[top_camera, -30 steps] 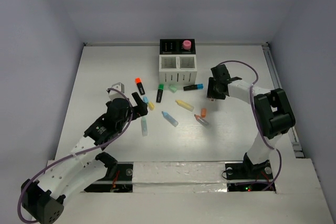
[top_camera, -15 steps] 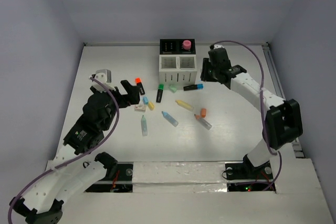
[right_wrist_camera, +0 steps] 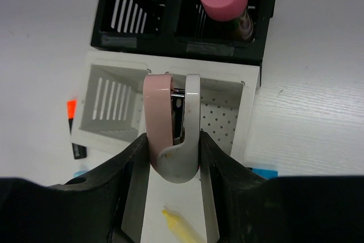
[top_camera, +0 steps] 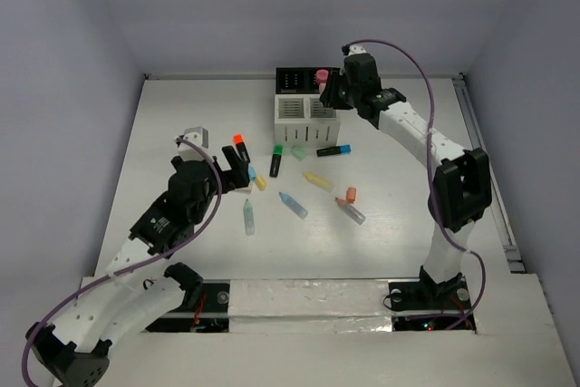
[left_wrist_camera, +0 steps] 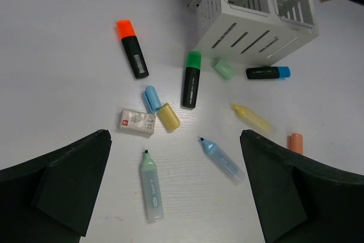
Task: Sort the stationery into containers
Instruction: Place the stationery in the storage box, then pick up the stationery from the center of the board.
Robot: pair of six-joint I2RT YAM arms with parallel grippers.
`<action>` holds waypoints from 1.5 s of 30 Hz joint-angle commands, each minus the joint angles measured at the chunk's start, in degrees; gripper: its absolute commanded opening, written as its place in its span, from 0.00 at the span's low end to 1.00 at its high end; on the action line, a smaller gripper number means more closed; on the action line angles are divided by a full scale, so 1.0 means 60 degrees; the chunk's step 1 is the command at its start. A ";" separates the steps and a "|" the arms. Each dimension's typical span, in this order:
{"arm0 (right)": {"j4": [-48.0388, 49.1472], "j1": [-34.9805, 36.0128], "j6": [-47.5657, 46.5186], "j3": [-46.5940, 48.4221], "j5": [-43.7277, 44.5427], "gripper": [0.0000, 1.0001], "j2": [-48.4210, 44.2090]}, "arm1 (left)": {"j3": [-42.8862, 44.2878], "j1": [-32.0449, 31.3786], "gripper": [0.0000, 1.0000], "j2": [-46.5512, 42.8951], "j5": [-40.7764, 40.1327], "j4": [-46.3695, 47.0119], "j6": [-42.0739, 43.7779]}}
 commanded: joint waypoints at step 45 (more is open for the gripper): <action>0.1407 0.0123 0.0122 -0.5740 -0.1713 0.76 -0.5830 | -0.1529 0.0576 0.65 0.5198 -0.1534 0.3013 -0.3930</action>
